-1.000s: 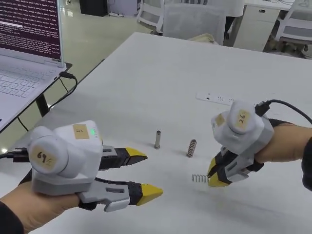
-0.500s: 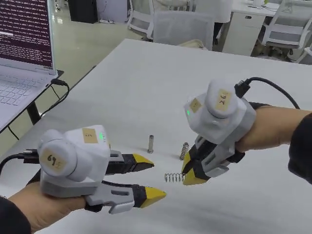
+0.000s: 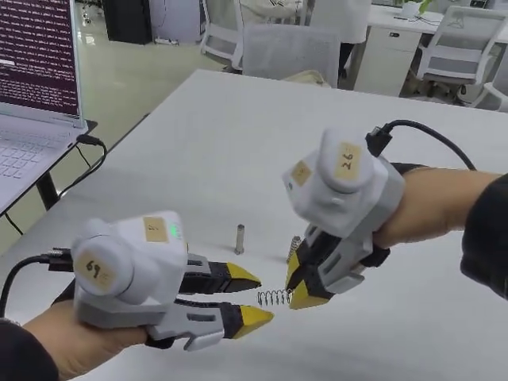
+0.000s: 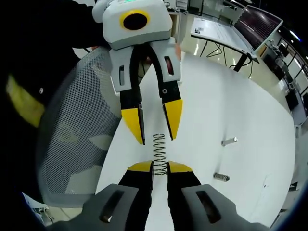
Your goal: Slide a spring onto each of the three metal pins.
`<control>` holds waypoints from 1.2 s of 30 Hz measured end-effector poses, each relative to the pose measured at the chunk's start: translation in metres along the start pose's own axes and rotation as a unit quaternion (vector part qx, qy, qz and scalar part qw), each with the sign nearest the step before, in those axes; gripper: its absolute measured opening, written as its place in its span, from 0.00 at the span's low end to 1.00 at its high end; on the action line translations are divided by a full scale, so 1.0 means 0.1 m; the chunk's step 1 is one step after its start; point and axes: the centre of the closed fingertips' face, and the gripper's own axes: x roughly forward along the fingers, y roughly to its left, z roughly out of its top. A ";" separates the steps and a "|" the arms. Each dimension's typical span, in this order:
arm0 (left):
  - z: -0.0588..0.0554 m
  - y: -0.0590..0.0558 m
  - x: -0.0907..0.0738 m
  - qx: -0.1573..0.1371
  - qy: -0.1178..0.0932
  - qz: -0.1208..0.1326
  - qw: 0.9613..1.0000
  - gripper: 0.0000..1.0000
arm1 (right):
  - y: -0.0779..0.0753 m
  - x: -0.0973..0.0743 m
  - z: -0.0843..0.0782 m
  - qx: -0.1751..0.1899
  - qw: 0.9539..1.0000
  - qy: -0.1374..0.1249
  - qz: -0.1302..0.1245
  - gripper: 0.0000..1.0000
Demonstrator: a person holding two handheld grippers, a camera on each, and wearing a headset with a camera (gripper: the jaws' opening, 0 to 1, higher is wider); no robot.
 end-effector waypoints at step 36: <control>0.01 -0.05 -0.01 0.017 -0.005 -0.007 1.000 0.01 | 0.07 -0.17 0.17 0.007 0.999 -0.046 -0.001 0.09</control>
